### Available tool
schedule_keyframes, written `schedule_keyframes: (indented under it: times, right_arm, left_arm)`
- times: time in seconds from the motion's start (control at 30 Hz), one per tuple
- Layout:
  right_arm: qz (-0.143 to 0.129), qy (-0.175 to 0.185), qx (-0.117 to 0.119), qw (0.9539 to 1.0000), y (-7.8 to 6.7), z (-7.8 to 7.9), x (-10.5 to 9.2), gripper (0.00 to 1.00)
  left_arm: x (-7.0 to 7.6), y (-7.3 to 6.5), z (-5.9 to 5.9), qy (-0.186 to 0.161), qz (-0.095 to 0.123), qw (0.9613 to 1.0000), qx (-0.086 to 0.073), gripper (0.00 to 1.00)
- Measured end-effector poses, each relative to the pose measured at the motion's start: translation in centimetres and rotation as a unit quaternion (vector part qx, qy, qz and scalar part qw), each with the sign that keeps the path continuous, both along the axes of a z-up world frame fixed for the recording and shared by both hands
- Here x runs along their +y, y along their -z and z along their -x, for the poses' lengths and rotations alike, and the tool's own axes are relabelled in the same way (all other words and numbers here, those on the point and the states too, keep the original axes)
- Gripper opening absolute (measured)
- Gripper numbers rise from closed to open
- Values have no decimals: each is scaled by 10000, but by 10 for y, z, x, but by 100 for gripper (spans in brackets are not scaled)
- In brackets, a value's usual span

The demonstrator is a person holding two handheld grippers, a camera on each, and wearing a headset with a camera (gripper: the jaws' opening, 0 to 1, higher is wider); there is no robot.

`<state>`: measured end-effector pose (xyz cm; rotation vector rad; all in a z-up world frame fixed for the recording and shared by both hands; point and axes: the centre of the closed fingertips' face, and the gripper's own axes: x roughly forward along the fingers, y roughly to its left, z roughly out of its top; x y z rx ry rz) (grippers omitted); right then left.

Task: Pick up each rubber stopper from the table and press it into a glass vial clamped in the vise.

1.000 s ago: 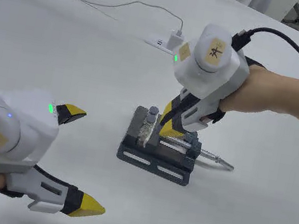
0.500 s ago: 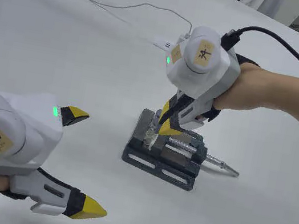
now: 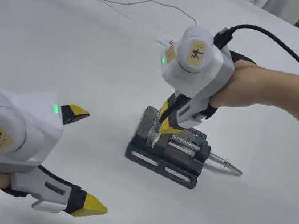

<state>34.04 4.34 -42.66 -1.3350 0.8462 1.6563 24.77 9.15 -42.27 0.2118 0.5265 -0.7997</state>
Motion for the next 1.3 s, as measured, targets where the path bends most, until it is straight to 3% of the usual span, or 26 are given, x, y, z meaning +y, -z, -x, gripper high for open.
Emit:
schedule_keyframes:
  times: [0.17, 0.5, 0.9, 1.3]
  right_arm:
    - [-9, 2, -1, 10000, 2, -2, 2, 5]
    - [263, -116, -137, 9995, 4, -3, 3, 5]
    - [370, 676, 29, 9970, 5, -2, 2, 3]
    - [834, 911, -116, 9923, 4, 3, 2, 3]
  left_arm:
    - [1, 1, 0, -19, 2, 10000, 25, 98]
    - [1, 5, 2, -40, 22, 10000, 71, 98]
    - [-2, 7, 1, -38, 57, 9999, 76, 98]
    - [-3, 9, 1, -33, 73, 9999, 105, 98]
